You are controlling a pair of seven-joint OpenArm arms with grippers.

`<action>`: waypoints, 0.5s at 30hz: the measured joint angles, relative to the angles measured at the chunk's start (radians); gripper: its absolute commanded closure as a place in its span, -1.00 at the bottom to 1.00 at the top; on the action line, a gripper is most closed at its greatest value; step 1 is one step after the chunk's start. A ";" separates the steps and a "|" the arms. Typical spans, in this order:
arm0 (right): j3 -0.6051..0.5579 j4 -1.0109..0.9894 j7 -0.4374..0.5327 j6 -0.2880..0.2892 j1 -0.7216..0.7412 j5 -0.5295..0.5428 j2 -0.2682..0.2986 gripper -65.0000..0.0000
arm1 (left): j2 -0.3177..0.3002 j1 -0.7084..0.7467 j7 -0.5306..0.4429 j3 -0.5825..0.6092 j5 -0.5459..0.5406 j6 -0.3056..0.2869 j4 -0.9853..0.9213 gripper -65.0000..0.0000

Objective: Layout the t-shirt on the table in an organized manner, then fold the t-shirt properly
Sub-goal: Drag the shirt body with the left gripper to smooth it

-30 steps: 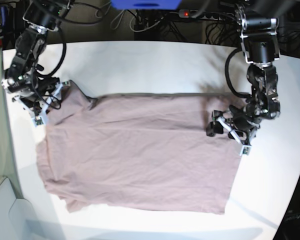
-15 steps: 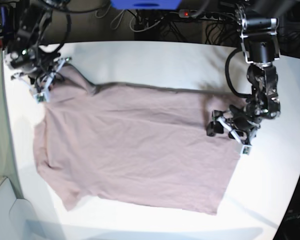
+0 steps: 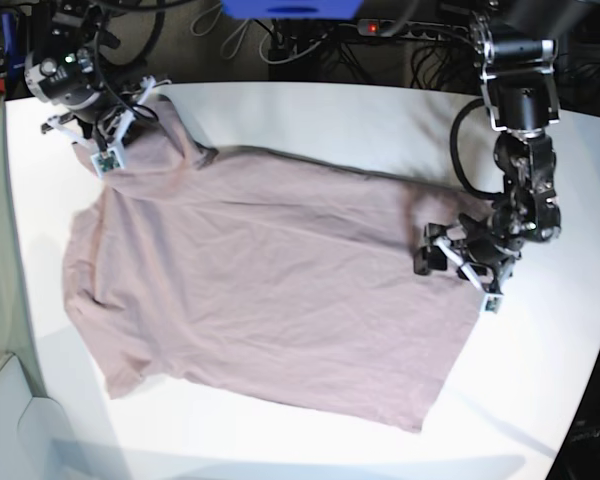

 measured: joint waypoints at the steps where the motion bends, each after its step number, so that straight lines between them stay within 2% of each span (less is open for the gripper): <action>1: 0.000 -0.007 -0.007 0.000 0.011 0.000 0.008 1.00 | 0.003 0.001 0.008 -0.010 0.000 0.000 0.010 -0.56; 4: 0.000 -0.016 -0.007 0.000 0.045 -0.003 0.026 1.00 | 0.005 0.009 0.027 -0.068 -0.056 0.005 0.094 -0.56; 8: 0.000 -0.018 -0.009 0.000 0.029 -0.004 0.025 1.00 | -0.005 -0.019 0.006 -0.049 -0.188 0.004 0.149 -0.56; 12: -0.003 -0.026 -0.011 0.000 0.029 -0.001 0.022 1.00 | 0.016 -0.099 0.005 0.102 -0.187 0.006 0.088 -0.56; 15: -0.004 -0.026 -0.012 0.000 0.029 -0.001 0.023 1.00 | 0.103 -0.174 0.003 0.221 -0.186 0.005 -0.007 -0.56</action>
